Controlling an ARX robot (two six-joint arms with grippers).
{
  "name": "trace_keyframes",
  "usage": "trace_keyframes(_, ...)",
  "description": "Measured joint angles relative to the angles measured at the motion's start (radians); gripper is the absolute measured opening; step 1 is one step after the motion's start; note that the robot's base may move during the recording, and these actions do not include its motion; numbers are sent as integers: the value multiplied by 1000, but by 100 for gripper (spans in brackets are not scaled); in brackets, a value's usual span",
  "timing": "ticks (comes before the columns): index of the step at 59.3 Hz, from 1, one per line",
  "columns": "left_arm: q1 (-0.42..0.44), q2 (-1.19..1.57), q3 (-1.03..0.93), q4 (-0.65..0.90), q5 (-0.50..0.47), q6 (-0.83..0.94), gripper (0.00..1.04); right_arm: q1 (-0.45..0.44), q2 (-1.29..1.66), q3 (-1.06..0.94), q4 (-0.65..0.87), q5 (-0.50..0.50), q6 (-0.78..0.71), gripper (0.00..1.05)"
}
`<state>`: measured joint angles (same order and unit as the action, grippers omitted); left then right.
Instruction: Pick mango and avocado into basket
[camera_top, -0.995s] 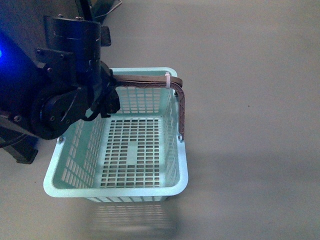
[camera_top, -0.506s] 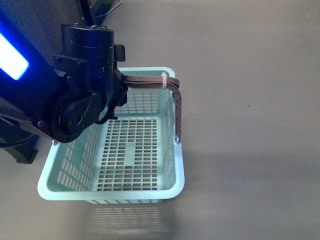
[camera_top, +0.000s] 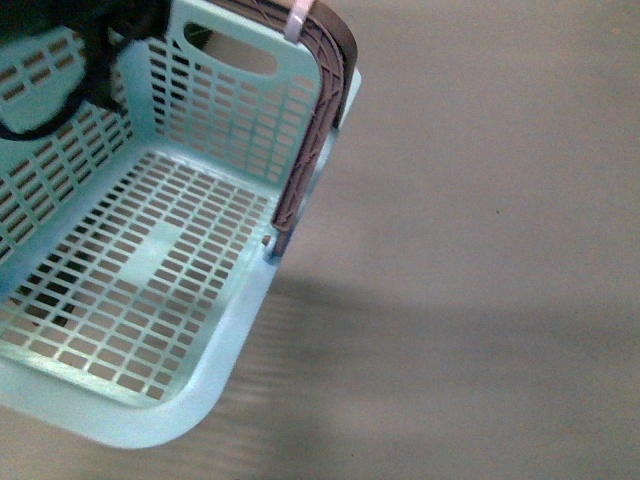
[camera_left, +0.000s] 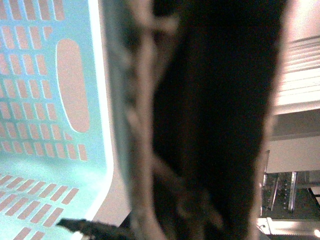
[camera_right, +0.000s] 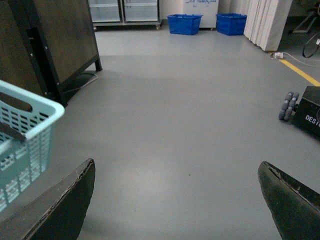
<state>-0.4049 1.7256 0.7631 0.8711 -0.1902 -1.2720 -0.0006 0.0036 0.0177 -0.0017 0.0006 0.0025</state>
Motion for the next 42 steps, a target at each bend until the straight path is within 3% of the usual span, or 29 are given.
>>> trace_keyframes(18,-49,-470,-164,-143,-70,94,9,0,0,0,0,0,0,96)
trace_keyframes(42,-54,-506,-177,-150,-67,115,9,0,0,0,0,0,0,96)
